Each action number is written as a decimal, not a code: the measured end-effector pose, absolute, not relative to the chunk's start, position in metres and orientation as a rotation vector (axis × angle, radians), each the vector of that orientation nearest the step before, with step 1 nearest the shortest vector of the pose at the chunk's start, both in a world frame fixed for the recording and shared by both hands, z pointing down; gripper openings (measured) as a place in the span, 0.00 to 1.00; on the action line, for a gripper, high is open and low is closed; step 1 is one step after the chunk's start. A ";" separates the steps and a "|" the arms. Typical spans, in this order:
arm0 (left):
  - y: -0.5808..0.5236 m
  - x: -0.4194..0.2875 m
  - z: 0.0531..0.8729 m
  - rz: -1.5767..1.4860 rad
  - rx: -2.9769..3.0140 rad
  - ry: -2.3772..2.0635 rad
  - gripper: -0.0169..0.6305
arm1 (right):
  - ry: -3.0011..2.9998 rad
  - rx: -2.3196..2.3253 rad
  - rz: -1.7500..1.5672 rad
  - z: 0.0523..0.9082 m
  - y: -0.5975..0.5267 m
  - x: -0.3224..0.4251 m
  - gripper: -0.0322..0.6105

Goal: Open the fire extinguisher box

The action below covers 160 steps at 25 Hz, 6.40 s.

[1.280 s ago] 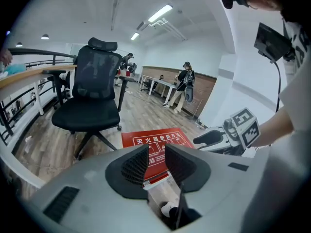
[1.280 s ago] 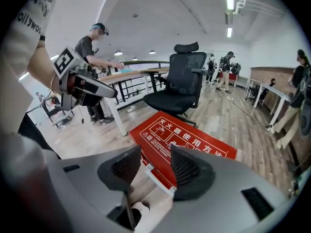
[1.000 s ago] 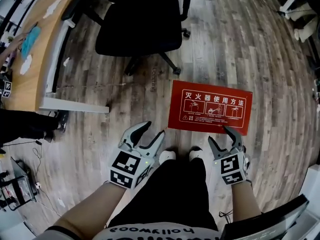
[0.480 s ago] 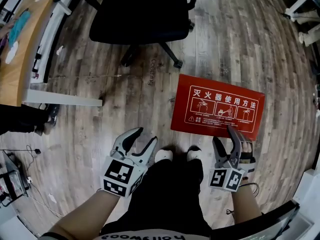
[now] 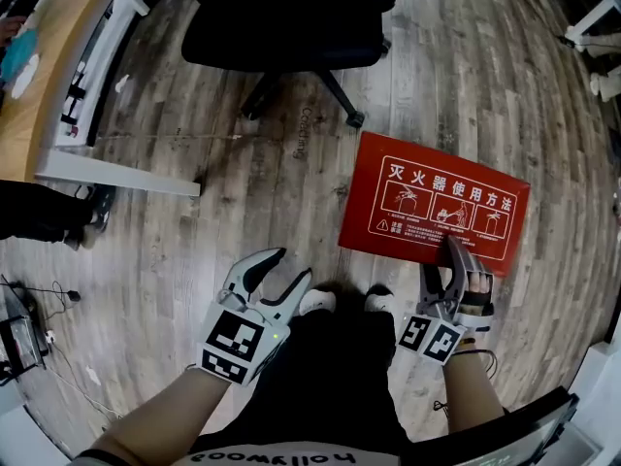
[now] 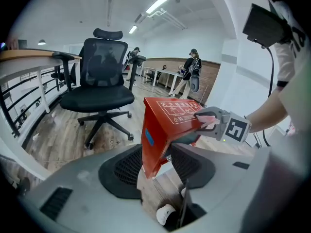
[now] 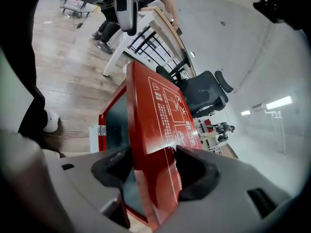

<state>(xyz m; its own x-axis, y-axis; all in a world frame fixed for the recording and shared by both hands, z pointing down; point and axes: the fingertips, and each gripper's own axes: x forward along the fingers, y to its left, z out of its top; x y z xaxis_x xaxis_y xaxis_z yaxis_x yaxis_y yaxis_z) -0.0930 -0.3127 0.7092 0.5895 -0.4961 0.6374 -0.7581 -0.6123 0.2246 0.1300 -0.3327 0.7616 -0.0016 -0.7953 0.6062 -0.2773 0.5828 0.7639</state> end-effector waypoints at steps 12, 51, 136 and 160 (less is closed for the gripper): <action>-0.315 -0.073 0.657 0.681 2.402 -0.985 0.28 | -1.631 0.840 -0.373 0.732 -0.327 0.125 0.46; -0.396 -0.038 0.479 0.538 2.461 -1.067 0.27 | -1.714 0.609 -0.097 0.584 -0.416 0.138 0.27; -0.526 -0.051 0.512 0.455 2.114 -1.361 0.23 | -1.875 0.358 0.034 0.620 -0.611 0.168 0.21; -0.524 -0.053 0.539 0.523 2.074 -1.359 0.23 | -1.977 0.246 0.125 0.651 -0.640 0.171 0.25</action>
<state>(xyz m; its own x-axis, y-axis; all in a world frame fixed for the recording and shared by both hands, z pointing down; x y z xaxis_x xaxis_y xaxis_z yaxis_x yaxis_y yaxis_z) -0.0532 -0.5237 0.5393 0.3984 -0.6815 0.6138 -0.9172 -0.2971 0.2654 0.1705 -0.6403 0.6509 -0.3909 -0.1152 0.9132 -0.2295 0.9730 0.0245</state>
